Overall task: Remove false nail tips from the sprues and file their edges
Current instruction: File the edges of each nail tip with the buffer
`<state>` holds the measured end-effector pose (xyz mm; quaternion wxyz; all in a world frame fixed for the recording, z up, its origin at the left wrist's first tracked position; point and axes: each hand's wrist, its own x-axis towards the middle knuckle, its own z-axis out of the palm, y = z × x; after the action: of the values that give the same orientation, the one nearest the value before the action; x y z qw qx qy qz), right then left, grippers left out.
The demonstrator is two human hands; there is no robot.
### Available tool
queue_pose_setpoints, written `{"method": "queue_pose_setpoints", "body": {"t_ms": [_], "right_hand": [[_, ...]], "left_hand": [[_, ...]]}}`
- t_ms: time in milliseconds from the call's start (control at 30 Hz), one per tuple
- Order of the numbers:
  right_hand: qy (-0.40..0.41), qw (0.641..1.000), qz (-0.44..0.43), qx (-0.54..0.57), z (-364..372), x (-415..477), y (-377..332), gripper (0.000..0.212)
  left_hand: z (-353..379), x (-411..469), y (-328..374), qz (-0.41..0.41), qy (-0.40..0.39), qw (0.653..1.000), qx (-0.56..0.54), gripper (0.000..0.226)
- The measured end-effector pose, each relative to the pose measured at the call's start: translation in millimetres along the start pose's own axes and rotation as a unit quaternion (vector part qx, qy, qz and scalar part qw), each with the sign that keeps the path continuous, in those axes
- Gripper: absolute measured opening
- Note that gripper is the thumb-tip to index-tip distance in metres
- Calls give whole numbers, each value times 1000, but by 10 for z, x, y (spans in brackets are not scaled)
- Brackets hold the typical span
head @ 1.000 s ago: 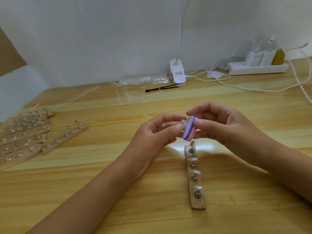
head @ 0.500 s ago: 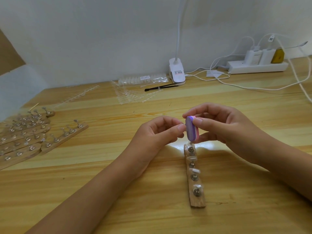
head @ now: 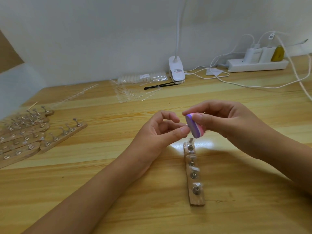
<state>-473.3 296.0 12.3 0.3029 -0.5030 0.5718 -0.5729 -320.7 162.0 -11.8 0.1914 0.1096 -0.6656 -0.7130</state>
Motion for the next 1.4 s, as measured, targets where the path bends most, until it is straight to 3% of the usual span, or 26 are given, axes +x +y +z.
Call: {"method": "queue_pose_setpoints", "body": {"t_ms": [100, 233, 367, 467, 633, 767, 900, 1033, 1133, 1300, 1400], "right_hand": [[28, 999, -5, 42, -2, 10, 8, 23], [-6, 999, 0, 40, -17, -4, -25, 25], [56, 996, -22, 66, -6, 5, -23, 28], [43, 996, -21, 69, -25, 8, -44, 26], [45, 997, -28, 52, -83, 1, -80, 22], [-15, 1000, -6, 20, -22, -10, -32, 23], [43, 997, -18, 63, 1, 4, -6, 25], [5, 999, -9, 46, 2, -7, -7, 22], [42, 997, -21, 64, 16, -1, -12, 26], [-3, 998, 3, 56, -22, -2, -30, 26], [30, 998, -12, 53, -36, 6, -11, 27]], "left_hand": [[16, -10, 5, 3, -10, 1000, 5, 20], [-3, -4, 25, 11, 9, 1000, -24, 25], [28, -15, 15, 11, 0, 1000, -9, 27], [54, -16, -5, 7, -4, 1000, -17, 27], [14, -2, 21, 15, -16, 1000, -14, 16], [-1, -5, 29, 17, -20, 1000, -17, 9], [3, -5, 26, 16, -9, 1000, -17, 9], [19, -4, 30, 9, 11, 999, -42, 8], [22, -5, 44, 6, 19, 999, -49, 7], [21, -2, 37, -2, 21, 999, -39, 31], [21, -5, 50, -1, 15, 1000, -22, 36]]}}
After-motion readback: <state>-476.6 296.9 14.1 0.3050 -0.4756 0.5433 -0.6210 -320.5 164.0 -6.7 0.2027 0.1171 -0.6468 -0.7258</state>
